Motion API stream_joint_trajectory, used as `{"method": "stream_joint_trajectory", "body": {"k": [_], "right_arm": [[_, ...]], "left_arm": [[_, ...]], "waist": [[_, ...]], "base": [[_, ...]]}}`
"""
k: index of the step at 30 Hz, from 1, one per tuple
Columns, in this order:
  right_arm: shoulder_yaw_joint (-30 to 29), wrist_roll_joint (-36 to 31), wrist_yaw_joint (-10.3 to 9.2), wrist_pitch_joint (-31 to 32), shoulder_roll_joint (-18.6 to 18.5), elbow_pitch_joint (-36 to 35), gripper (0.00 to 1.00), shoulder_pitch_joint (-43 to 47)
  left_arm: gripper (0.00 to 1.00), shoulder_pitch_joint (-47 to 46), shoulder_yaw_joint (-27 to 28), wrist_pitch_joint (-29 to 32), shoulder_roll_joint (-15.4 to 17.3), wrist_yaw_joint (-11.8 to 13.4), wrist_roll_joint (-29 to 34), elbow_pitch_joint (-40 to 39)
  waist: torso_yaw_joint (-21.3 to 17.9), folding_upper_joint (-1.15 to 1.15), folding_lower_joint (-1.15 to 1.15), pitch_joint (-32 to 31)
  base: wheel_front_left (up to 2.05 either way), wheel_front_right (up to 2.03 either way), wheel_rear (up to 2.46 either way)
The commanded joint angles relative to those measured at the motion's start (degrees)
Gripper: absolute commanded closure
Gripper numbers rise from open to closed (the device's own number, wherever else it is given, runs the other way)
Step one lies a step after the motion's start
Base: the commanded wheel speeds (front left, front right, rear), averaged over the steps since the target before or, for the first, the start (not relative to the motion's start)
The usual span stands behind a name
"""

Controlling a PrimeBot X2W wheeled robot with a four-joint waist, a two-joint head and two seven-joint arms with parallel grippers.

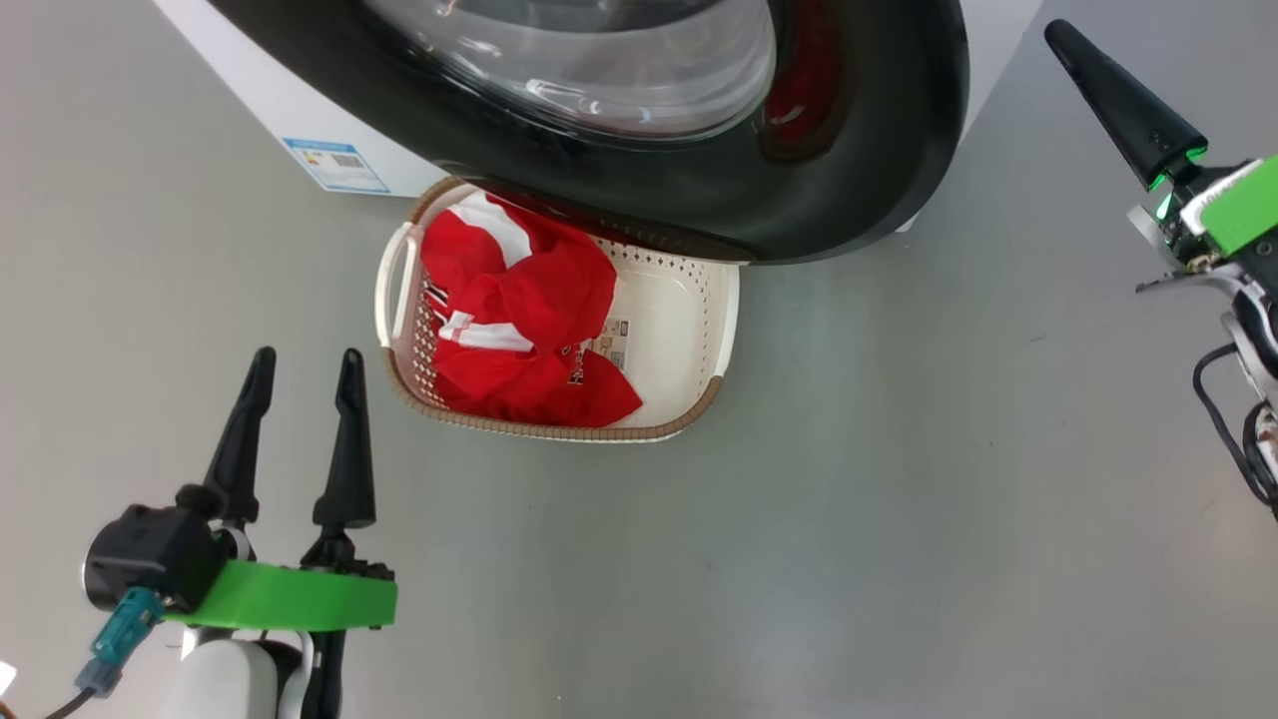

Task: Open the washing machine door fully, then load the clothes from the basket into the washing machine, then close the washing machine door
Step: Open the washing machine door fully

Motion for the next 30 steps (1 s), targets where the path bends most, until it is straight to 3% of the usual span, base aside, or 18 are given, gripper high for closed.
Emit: {"method": "stream_joint_trajectory", "body": {"k": [1, 15, 30], "right_arm": [[0.0, 0.8, 0.09, 0.3, -0.1, -1.1, 1.0, -0.4], [0.3, 4.2, 0.09, 10.6, 4.1, 11.6, 1.0, -10.3], [-0.1, 6.3, 0.09, 18.7, 6.3, 13.9, 1.0, -11.0]], "left_arm": [[0.0, -1.1, 1.6, -0.3, 1.1, 0.3, -0.7, -1.3], [0.0, -1.2, 0.4, -0.3, 1.1, 0.8, -1.8, -1.2], [0.0, -0.4, 0.4, -0.3, 1.1, 1.3, -2.1, -1.1]], "waist": [[0.2, 0.0, 0.0, -0.1], [1.5, 0.0, 0.0, 0.2], [2.3, 0.0, 0.0, -1.1]], "base": [[0.0, 0.0, 0.0], [0.0, 0.0, 0.0], [0.0, 0.0, 0.0]]}}
